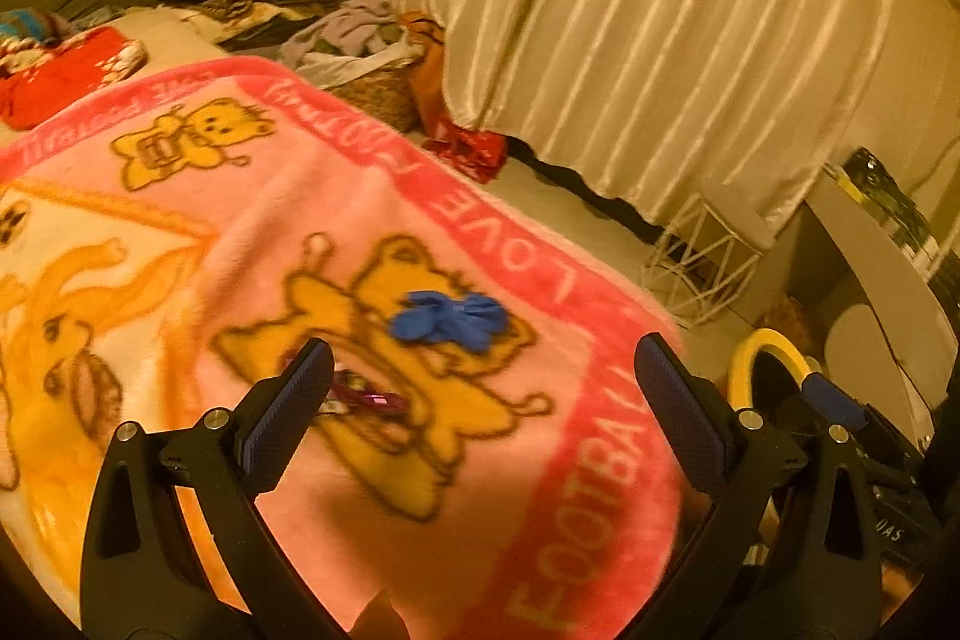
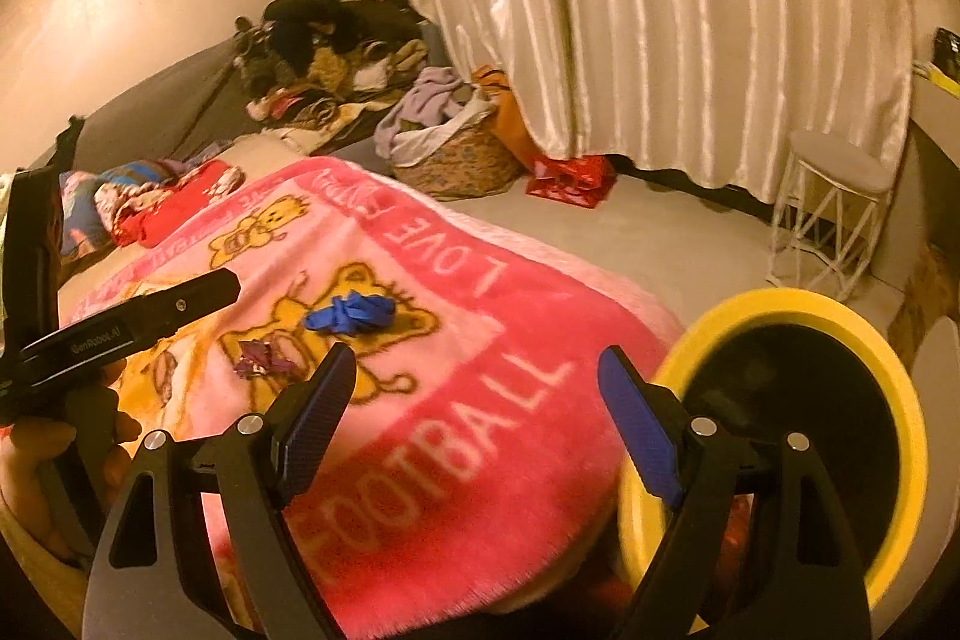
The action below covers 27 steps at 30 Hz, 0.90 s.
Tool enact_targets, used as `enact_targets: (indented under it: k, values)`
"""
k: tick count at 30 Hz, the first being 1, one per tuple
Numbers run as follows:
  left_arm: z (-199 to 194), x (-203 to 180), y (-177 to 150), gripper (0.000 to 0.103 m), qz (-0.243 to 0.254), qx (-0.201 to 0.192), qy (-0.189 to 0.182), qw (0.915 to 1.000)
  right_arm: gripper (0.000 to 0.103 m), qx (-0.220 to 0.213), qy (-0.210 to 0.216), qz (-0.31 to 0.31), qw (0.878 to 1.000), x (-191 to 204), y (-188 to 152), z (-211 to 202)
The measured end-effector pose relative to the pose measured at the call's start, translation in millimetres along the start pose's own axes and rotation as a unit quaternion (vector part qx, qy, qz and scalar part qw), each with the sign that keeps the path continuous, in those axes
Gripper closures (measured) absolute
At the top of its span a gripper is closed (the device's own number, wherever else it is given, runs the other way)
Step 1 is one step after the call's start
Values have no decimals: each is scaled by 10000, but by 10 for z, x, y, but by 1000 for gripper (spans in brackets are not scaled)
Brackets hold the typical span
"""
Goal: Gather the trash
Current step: 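Move both tools back to the blue glove and red wrapper on the blanket, then grasp the red foil wrapper with the left gripper while the right grasps the blue glove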
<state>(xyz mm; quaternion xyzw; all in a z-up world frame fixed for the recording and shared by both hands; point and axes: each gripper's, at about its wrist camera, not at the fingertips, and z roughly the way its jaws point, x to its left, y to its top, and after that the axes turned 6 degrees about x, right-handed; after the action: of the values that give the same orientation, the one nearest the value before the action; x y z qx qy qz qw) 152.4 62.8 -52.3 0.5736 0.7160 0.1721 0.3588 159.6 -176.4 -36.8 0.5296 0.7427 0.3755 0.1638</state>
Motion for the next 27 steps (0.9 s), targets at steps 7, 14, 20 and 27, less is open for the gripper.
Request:
enact_targets:
  k: [7, 14, 20, 27]
  values:
    - [164, 425, -19, 11, -325, 228, 375, 9985, 23, 238, 355, -237, 9988, 254, 190, 443]
    - [385, 694, -86, 13, -665, 547, 319, 9958, 23, 589, 640, -512, 9949, 440, 397, 987]
    - [543, 751, -120, 20, -822, 713, 157, 9939, 33, 1007, 846, -720, 9887, 587, 513, 1475]
    - [686, 754, -171, 33, -823, 889, 112, 9926, 65, 1612, 1138, -616, 9784, 655, 517, 1941]
